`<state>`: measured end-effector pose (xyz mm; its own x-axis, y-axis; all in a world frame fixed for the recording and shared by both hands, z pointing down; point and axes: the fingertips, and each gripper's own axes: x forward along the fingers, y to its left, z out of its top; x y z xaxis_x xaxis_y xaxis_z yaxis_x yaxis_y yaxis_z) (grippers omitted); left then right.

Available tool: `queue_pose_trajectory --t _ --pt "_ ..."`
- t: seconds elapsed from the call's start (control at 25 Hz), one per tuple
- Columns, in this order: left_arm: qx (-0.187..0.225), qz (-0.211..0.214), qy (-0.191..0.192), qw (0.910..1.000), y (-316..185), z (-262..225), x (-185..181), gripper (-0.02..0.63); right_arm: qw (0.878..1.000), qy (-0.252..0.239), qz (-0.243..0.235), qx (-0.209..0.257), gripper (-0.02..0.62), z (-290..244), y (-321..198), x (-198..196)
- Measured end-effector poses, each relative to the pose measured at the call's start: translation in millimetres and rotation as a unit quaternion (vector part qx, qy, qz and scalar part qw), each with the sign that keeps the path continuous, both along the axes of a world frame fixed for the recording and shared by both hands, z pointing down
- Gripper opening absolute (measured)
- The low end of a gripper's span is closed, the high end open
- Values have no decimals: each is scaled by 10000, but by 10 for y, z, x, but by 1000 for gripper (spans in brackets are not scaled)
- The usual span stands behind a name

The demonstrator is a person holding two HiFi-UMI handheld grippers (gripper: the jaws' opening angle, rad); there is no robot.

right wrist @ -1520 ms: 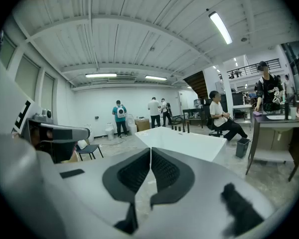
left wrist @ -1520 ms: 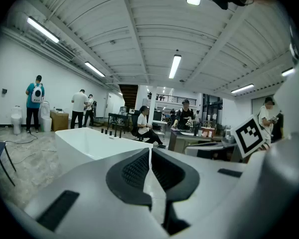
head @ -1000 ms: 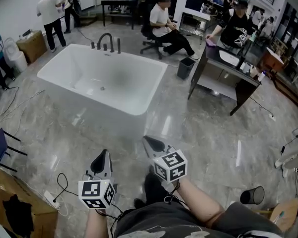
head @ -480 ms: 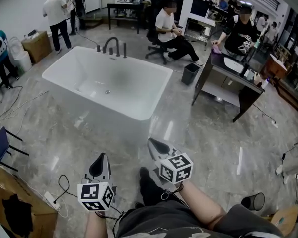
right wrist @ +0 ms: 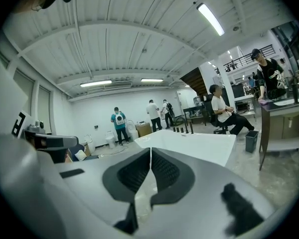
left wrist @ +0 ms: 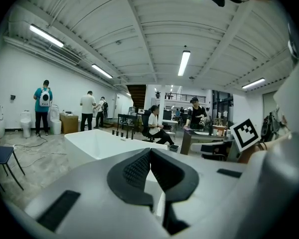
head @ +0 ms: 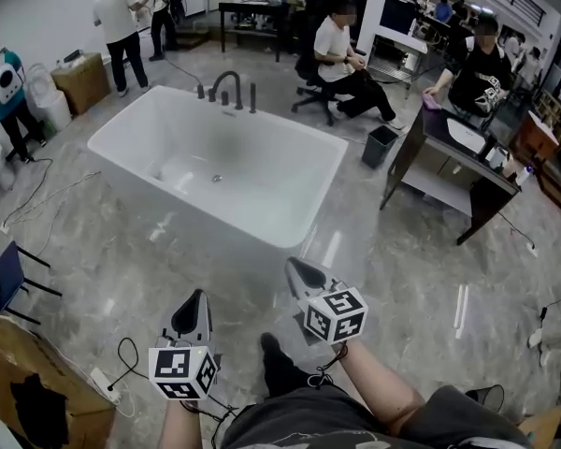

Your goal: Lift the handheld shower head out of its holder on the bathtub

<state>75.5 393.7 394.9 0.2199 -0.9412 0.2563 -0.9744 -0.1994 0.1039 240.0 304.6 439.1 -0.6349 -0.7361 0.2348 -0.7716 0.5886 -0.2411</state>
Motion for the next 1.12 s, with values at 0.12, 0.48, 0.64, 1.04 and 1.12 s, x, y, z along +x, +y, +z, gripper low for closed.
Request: queue_pose_trajectory --t 0.12,0.48,0.64,1.04,1.12 --pt "-94 10 48 9999 -433 27 -78 15 9999 -60 43 -67 28 22 -445 -54" --pt "-234 40 72 9997 -1669 6 -116 15 9995 -132 211 -212 28 85 -1686 -14" --pt "-295 -30 80 9995 -2045 74 -202 15 9993 -162 167 -290 28 183 -2119 -76" --pt "-267 -103 218 9994 -2683 -3 -448 15 9991 -189 14 -385 28 238 -2677 -356" --pt "-249 -46 223 9994 -2816 24 -500 15 9991 -154 60 -402 28 273 -2768 -387"
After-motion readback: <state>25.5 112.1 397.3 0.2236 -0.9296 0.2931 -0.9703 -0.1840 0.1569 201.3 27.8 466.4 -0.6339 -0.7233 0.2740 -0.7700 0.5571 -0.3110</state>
